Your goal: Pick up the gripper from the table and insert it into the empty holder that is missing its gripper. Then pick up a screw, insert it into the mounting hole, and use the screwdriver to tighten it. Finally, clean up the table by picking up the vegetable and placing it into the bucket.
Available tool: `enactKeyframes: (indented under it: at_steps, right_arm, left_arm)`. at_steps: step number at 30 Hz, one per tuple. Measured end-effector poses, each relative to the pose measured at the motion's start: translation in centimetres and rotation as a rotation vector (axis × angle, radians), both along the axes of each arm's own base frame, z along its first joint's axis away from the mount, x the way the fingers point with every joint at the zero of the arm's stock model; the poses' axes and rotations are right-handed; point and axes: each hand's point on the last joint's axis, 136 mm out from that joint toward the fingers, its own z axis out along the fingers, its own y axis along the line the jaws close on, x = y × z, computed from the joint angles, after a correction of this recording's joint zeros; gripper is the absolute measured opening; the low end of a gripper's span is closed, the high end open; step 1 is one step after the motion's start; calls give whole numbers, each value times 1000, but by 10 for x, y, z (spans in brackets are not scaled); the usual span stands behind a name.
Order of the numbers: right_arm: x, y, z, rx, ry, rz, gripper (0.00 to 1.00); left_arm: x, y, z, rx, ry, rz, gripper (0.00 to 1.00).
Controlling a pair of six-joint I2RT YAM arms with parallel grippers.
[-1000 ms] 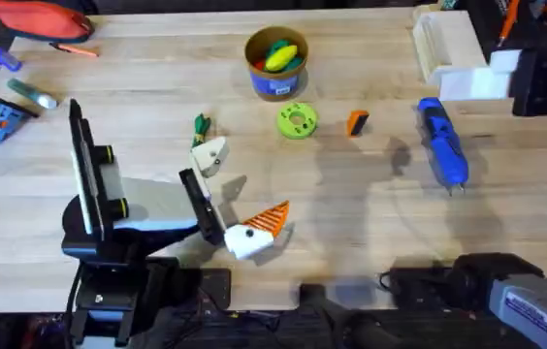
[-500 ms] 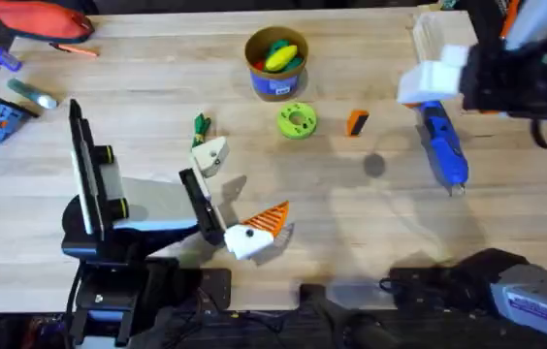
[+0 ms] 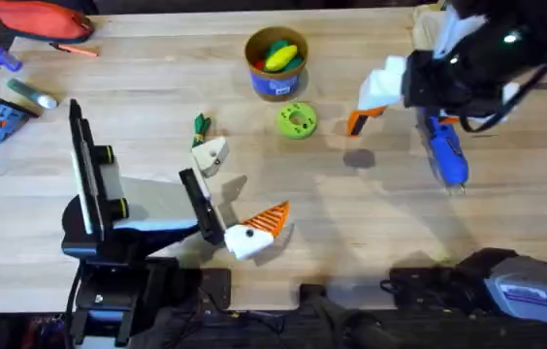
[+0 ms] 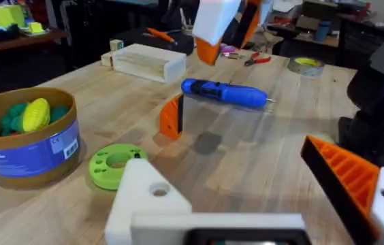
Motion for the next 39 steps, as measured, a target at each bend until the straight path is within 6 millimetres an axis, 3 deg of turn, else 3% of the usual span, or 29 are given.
enactKeyframes:
  at_steps: [11, 14, 22, 28, 39]
  right_arm:
    - [9, 13, -36, -43, 132, 130, 994]
    - [23, 24, -39, -10, 97, 170, 994]
    - [34, 32, -34, 35, 91, 176, 990]
    - [38, 32, -52, 35, 154, 160, 990]
    - [63, 28, -85, 32, 185, 138, 865]
  left_arm:
    - [0, 0, 0, 0, 0, 0, 985]
    - [0, 0, 0, 0, 0, 0, 985]
    - [0, 0, 0, 0, 0, 0, 985]
    - [0, 0, 0, 0, 0, 0, 985]
    - [0, 0, 0, 0, 0, 0, 985]
